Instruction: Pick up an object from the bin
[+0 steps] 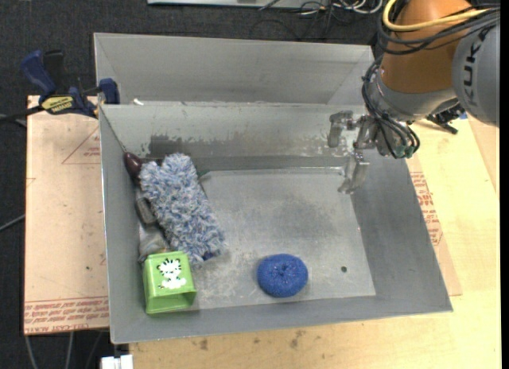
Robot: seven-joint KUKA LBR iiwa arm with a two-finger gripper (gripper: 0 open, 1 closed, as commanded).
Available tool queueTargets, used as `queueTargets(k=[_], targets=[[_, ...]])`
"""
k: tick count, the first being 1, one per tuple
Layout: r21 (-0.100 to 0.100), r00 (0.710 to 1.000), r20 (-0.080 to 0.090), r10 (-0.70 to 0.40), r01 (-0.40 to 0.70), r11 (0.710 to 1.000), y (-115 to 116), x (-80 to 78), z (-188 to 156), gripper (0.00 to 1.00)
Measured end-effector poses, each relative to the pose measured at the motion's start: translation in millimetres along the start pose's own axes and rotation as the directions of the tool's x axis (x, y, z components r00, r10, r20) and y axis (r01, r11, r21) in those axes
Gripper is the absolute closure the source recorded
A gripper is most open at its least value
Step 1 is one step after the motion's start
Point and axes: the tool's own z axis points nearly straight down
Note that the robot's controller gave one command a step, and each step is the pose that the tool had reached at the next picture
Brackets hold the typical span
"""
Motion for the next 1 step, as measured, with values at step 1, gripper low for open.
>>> queueTargets(k=[1], targets=[[0.001,1.000,0.008,-0.001,0.001,1.000,0.2,-1.3,-5.3,0.00]])
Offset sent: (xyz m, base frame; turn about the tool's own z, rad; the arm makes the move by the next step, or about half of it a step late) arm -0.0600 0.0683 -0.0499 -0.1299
